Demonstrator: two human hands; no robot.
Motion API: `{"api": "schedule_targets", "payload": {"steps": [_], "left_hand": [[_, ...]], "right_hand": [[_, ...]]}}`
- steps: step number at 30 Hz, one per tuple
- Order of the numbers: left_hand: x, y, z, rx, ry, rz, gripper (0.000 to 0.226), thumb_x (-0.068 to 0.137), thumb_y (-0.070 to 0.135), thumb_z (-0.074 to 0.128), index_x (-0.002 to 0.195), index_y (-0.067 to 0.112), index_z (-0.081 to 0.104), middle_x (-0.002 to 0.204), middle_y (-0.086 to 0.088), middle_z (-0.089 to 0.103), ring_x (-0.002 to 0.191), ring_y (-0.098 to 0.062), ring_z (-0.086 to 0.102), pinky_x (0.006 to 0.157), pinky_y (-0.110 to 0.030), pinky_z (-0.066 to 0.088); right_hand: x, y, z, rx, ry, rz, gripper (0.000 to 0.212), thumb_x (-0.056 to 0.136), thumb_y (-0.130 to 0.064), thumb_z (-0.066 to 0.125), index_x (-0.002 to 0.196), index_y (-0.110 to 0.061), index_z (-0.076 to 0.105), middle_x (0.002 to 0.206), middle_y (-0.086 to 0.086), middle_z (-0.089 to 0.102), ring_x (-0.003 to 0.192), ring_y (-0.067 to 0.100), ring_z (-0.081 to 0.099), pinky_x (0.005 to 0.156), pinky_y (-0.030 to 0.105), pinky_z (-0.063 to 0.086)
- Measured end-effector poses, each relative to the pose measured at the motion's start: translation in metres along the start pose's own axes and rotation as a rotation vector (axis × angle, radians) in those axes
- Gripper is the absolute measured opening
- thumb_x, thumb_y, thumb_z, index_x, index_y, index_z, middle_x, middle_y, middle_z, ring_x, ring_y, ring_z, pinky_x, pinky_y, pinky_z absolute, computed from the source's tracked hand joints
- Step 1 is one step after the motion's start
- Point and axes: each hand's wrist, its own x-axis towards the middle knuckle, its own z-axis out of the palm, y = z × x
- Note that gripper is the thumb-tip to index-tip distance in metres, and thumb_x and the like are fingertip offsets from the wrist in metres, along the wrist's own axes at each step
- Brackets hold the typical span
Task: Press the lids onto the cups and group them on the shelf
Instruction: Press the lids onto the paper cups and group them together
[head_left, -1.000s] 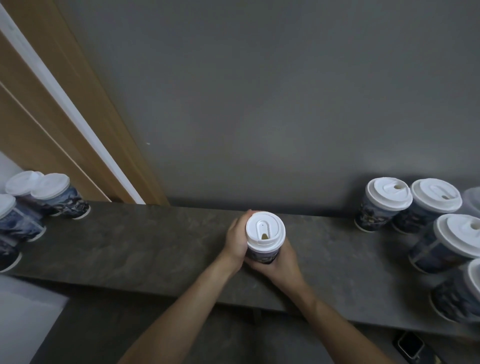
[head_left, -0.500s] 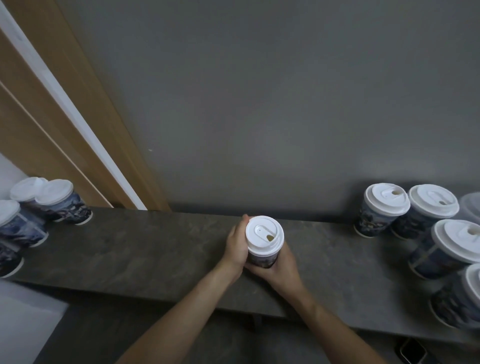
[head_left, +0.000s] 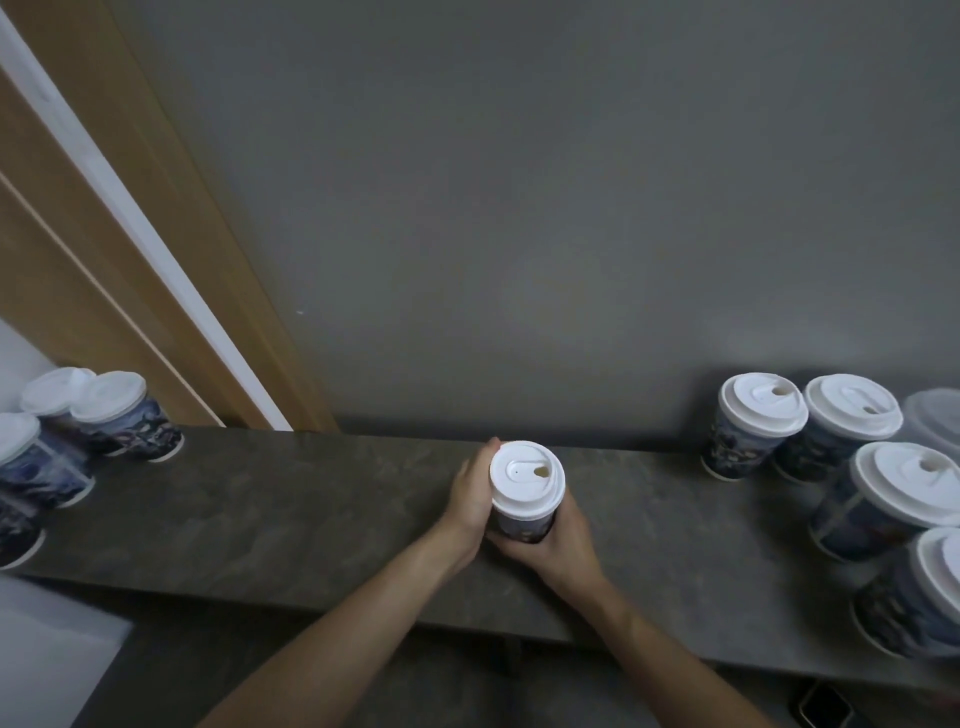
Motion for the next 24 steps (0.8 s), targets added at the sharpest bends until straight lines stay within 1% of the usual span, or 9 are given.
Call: {"api": "schedule_targets", "payload": {"steps": [3, 4, 7, 11, 12, 16, 19, 22, 24], "left_hand": [[0.003, 0.016, -0.005, 0.023, -0.250, -0.088, 0.040, 0.105, 0.029, 0.048, 0.094, 0.004, 0.076, 0.092, -0.008, 0.076, 0.088, -0.018, 0.070, 0.086, -0.030, 0.053], [0.005, 0.018, -0.005, 0.026, -0.257, -0.086, 0.037, 0.104, 0.028, 0.049, 0.093, 0.005, 0.076, 0.091, -0.007, 0.076, 0.087, -0.017, 0.070, 0.085, -0.029, 0.053], [0.004, 0.011, -0.003, -0.025, -0.097, -0.018, 0.037, 0.102, 0.022, 0.054, 0.076, 0.014, 0.078, 0.082, -0.003, 0.076, 0.078, -0.014, 0.068, 0.075, -0.026, 0.053], [-0.003, -0.008, 0.003, -0.072, 0.153, 0.102, 0.030, 0.103, 0.024, 0.053, 0.087, 0.014, 0.077, 0.089, -0.002, 0.077, 0.086, -0.016, 0.069, 0.080, -0.030, 0.052], [0.000, -0.008, 0.003, -0.050, 0.136, 0.085, 0.031, 0.104, 0.025, 0.052, 0.089, 0.013, 0.077, 0.089, -0.001, 0.077, 0.088, -0.016, 0.069, 0.081, -0.030, 0.052], [0.013, 0.009, -0.008, 0.023, -0.182, -0.082, 0.041, 0.104, 0.031, 0.049, 0.099, 0.003, 0.078, 0.099, -0.009, 0.077, 0.096, -0.021, 0.070, 0.092, -0.034, 0.051], [0.012, 0.008, -0.005, -0.032, -0.041, -0.011, 0.033, 0.103, 0.022, 0.053, 0.081, 0.012, 0.077, 0.082, -0.001, 0.077, 0.083, -0.016, 0.068, 0.079, -0.029, 0.052], [-0.003, -0.008, 0.007, -0.067, 0.149, 0.075, 0.030, 0.103, 0.023, 0.053, 0.086, 0.014, 0.076, 0.082, 0.004, 0.077, 0.081, -0.011, 0.070, 0.077, -0.027, 0.052], [-0.007, -0.013, 0.009, -0.067, 0.174, 0.085, 0.033, 0.105, 0.026, 0.050, 0.088, 0.015, 0.077, 0.086, 0.005, 0.078, 0.084, -0.008, 0.071, 0.078, -0.026, 0.052]], "right_hand": [[0.002, 0.003, -0.003, -0.032, -0.045, -0.004, 0.088, 0.059, -0.030, 0.098, 0.134, -0.037, 0.052, 0.134, -0.019, 0.064, 0.124, -0.005, 0.059, 0.107, 0.026, 0.049], [0.002, 0.003, -0.004, -0.042, -0.056, -0.007, 0.088, 0.060, -0.028, 0.098, 0.134, -0.038, 0.052, 0.134, -0.020, 0.064, 0.125, -0.004, 0.059, 0.108, 0.026, 0.049], [0.002, 0.004, -0.002, -0.039, -0.042, -0.013, 0.089, 0.059, -0.032, 0.100, 0.135, -0.035, 0.053, 0.134, -0.018, 0.064, 0.125, -0.002, 0.060, 0.106, 0.026, 0.050], [0.001, 0.006, 0.001, -0.016, 0.024, 0.019, 0.092, 0.050, -0.046, 0.104, 0.126, -0.030, 0.054, 0.125, -0.015, 0.067, 0.117, -0.001, 0.064, 0.098, 0.029, 0.055], [0.002, 0.008, 0.001, -0.031, 0.029, 0.022, 0.089, 0.051, -0.048, 0.103, 0.124, -0.031, 0.055, 0.123, -0.015, 0.068, 0.116, 0.000, 0.064, 0.097, 0.033, 0.056], [0.003, 0.010, -0.002, -0.100, 0.011, -0.013, 0.077, 0.057, -0.037, 0.099, 0.119, -0.046, 0.055, 0.123, -0.019, 0.067, 0.116, -0.004, 0.063, 0.099, 0.036, 0.055], [0.002, 0.009, -0.001, -0.102, -0.008, -0.038, 0.077, 0.060, -0.037, 0.095, 0.125, -0.046, 0.054, 0.127, -0.018, 0.067, 0.120, 0.000, 0.062, 0.100, 0.038, 0.054], [0.000, 0.006, 0.003, -0.055, 0.017, -0.032, 0.088, 0.059, -0.050, 0.098, 0.133, -0.035, 0.054, 0.131, -0.020, 0.065, 0.123, -0.001, 0.061, 0.100, 0.031, 0.053], [0.000, 0.006, 0.003, -0.049, 0.037, -0.036, 0.090, 0.058, -0.048, 0.099, 0.134, -0.031, 0.055, 0.131, -0.021, 0.066, 0.122, -0.003, 0.061, 0.100, 0.026, 0.052]]}}
